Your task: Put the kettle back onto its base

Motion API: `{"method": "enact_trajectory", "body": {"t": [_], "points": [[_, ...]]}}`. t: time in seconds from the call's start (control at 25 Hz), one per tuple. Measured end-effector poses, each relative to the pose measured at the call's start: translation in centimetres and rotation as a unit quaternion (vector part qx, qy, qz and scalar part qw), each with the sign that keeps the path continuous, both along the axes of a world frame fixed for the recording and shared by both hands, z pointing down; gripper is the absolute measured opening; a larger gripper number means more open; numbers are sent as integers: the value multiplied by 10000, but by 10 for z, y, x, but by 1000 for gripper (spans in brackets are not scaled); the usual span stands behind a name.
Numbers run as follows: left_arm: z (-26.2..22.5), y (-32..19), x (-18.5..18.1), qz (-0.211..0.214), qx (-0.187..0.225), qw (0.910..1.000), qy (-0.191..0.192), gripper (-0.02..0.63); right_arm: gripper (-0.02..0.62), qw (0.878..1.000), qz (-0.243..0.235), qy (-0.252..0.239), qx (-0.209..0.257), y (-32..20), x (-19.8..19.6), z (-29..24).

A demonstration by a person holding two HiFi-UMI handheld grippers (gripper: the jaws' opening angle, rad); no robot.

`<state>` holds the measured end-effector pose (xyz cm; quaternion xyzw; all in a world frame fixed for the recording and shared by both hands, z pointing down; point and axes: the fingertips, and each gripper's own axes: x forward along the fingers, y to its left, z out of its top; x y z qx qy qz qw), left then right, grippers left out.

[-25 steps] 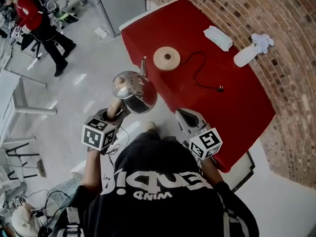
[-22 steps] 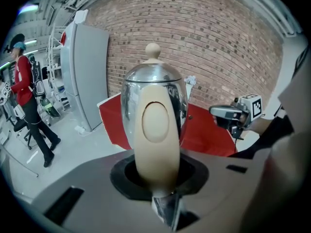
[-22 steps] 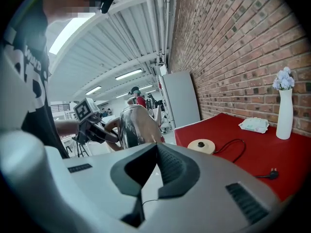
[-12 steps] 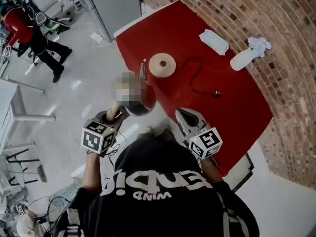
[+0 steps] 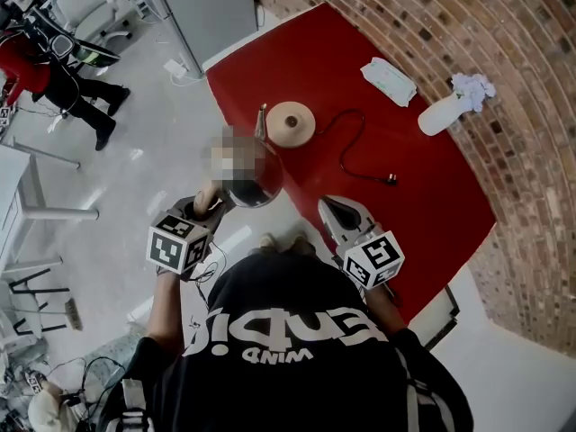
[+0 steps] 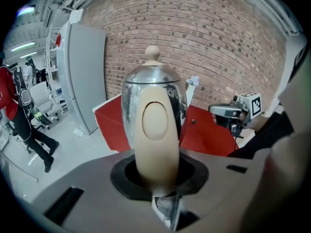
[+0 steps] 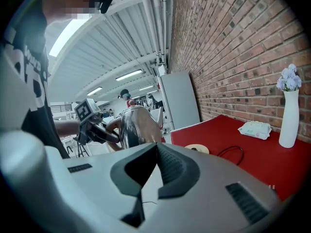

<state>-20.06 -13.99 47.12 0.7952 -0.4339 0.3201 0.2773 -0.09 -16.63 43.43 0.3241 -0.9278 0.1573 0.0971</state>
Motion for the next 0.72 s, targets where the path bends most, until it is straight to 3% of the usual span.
{"method": "enact_trajectory", "body": {"t": [0.72], "points": [[-13,-76,21,316,320,9989,-148,74,22,9998,212,-14,1,-25,23,1]]}}
